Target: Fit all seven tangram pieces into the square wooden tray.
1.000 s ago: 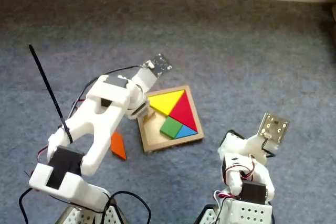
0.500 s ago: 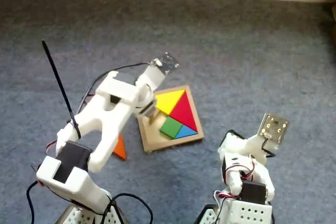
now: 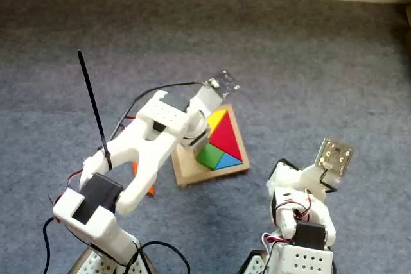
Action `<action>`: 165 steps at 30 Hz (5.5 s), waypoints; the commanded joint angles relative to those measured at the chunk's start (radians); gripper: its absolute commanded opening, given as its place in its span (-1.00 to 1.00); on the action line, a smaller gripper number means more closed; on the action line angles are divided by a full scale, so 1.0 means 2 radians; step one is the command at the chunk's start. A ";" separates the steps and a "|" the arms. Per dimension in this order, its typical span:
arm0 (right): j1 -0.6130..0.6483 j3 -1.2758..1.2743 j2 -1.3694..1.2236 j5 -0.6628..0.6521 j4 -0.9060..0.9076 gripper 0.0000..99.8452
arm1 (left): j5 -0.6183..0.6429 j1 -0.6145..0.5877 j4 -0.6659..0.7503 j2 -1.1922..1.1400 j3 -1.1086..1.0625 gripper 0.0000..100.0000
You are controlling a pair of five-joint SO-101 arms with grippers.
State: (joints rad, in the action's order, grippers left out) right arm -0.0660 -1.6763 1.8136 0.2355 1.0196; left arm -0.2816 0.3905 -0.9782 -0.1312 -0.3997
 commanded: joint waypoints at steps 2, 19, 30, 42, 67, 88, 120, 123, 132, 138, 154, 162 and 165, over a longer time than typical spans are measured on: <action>-0.007 -0.049 0.006 -0.005 -0.013 -0.99 | 0.012 0.009 -0.051 0.066 0.031 -0.59; -0.007 -0.049 0.006 -0.005 -0.013 -0.99 | 0.010 -0.217 -0.163 0.254 -0.013 -0.48; -0.007 -0.049 0.006 -0.005 -0.013 -0.99 | 0.009 -0.299 -0.167 0.134 -0.028 -0.34; -0.007 -0.049 0.006 -0.005 -0.013 -0.99 | 0.035 -0.257 -0.163 0.115 -0.145 -0.34; -0.007 -0.049 0.006 -0.005 -0.012 -0.99 | 0.120 -0.182 -0.077 0.109 -0.193 -0.63; -0.007 -0.049 0.006 -0.005 -0.012 -0.99 | 0.125 -0.137 -0.138 0.250 -0.103 -0.88; -0.007 -0.049 0.006 -0.005 -0.012 -0.99 | 0.424 -0.044 0.004 0.053 -0.006 -0.42; -0.007 -0.049 0.006 -0.005 -0.012 -0.99 | 0.420 -0.046 0.004 0.053 -0.006 -0.41; -0.007 -0.049 0.006 -0.005 -0.012 -0.99 | 0.420 -0.058 -0.058 0.053 0.031 -0.41; -0.007 -0.049 0.006 -0.005 -0.012 -0.99 | 0.418 -0.114 -0.076 0.066 0.045 -0.41; -0.007 -0.049 0.006 -0.005 -0.012 -0.99 | 0.262 -0.264 -0.136 0.015 0.085 -0.40; -0.007 -0.049 0.006 -0.005 -0.012 -0.99 | 0.232 -0.289 -0.150 -0.104 0.166 -0.41; -0.007 -0.049 0.006 -0.005 -0.012 -0.99 | 0.230 -0.289 -0.162 -0.110 0.165 -0.41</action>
State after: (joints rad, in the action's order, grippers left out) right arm -0.0660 -1.6763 1.8136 0.2355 1.0196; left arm 0.1941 -0.1757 -1.2758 -0.3567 -0.1174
